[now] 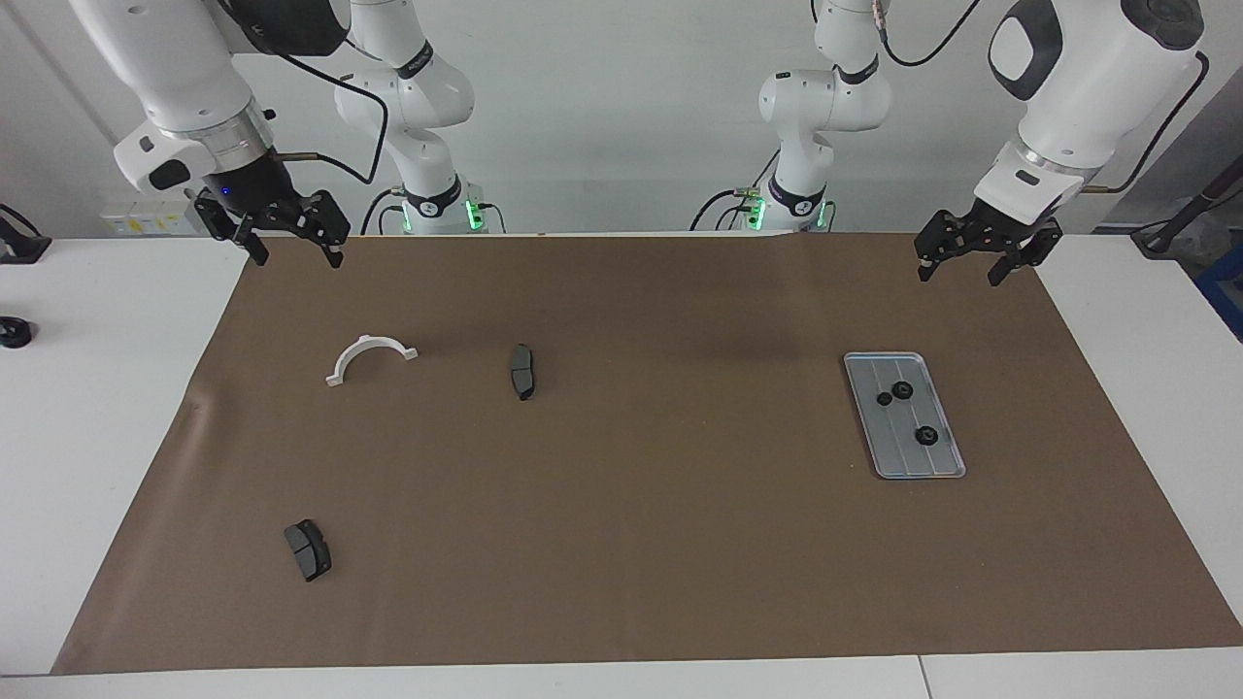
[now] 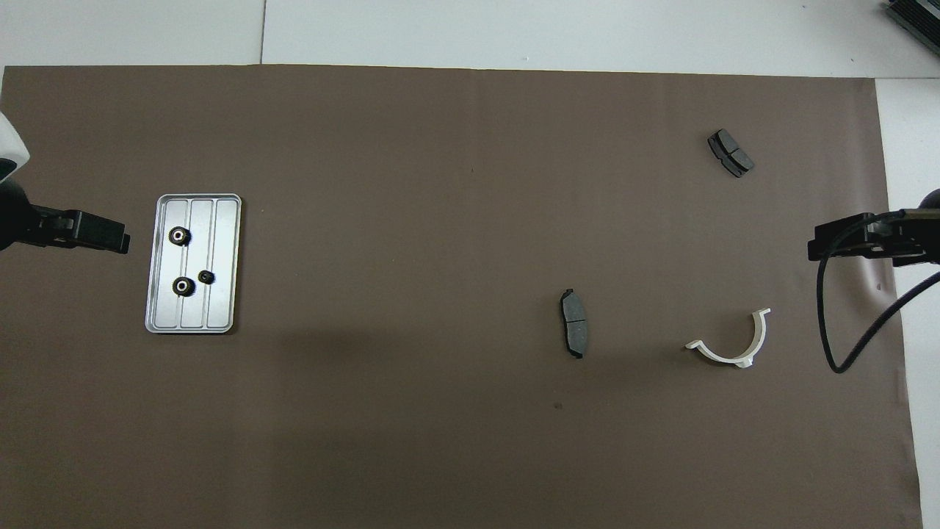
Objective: Place bearing gear from tray to pile
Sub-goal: 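Move the left gripper over the silver tray toward the black rings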
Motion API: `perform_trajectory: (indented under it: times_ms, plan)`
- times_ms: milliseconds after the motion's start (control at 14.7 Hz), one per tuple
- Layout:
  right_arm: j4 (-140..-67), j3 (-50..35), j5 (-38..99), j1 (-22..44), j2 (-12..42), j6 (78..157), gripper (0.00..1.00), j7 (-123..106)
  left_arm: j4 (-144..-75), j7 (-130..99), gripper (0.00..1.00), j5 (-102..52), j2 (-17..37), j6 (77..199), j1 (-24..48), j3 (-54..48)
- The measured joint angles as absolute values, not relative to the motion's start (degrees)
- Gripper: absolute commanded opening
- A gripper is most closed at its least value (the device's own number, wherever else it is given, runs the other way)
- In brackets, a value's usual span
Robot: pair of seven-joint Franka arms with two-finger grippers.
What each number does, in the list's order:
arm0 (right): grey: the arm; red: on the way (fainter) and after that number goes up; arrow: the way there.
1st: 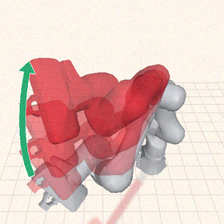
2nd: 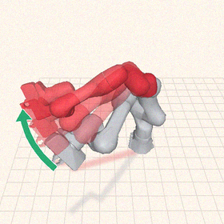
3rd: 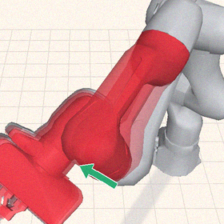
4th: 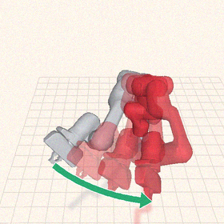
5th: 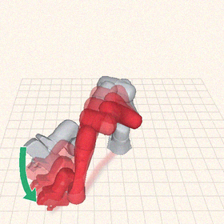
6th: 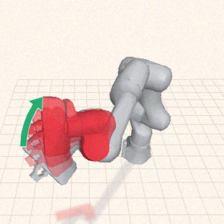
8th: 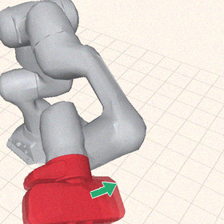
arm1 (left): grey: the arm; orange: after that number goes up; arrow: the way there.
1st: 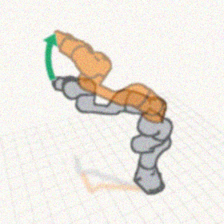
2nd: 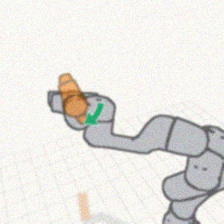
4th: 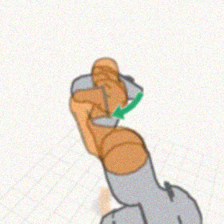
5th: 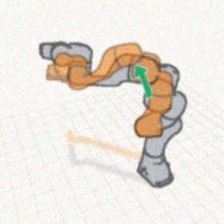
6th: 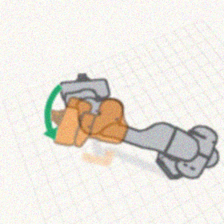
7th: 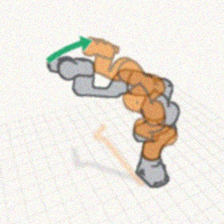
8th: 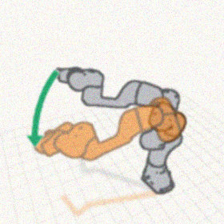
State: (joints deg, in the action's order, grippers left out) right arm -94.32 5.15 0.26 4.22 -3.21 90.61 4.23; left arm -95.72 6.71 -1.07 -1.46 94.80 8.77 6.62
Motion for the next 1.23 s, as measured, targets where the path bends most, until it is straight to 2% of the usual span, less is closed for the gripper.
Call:
perform_trajectory:
  times_ms: [1226]
  plan:
    - [-94.3,5.1,0.3,4.2,-3.2,90.6,1.0,4.2,-96.0,6.8,1.0,-1.1,-1.5,95.7,8.8,6.6]
